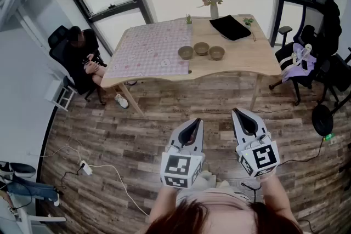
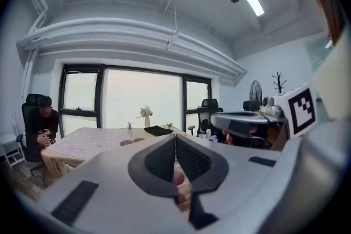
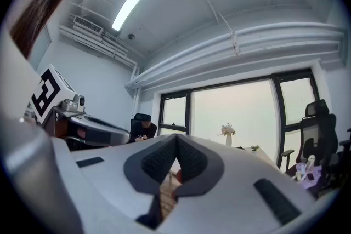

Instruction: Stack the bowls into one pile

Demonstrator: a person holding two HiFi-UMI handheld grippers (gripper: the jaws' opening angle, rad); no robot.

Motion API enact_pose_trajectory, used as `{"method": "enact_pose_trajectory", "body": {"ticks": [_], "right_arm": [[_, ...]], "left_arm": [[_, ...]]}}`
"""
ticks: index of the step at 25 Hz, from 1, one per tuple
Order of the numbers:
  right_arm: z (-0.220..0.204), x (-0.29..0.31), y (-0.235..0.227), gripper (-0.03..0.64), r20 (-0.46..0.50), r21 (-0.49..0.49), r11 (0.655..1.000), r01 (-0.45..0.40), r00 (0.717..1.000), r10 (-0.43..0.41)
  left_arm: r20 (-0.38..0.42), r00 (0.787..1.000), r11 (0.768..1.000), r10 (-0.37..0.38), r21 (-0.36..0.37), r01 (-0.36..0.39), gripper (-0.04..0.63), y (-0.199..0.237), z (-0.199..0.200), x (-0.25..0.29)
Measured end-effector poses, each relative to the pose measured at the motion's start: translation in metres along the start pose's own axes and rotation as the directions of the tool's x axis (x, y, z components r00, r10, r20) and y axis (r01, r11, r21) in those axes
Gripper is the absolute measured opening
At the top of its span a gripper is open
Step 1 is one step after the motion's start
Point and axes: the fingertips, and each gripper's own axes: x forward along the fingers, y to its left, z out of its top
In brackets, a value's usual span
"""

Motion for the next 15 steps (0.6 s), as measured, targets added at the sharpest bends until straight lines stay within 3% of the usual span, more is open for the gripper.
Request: {"method": "enact_pose_trajectory", "body": {"ticks": [5, 15], "right_arm": [[0.004, 0.025, 0.008, -0.002, 0.021, 0.017, 1.000, -0.025, 0.999, 0.024], [-0.005, 0.087, -0.010, -0.002, -0.026, 0.010, 0.999, 0.039, 0.999, -0.039]], "left_arm": [[-0.014, 1.000, 1.000, 0.004, -0.001, -0.004, 0.011, 0.028, 0.000, 0.010], [-0.008, 1.000, 1.000, -0.006, 0.006, 0.006, 0.011, 0.078, 0.003, 0.042]]}}
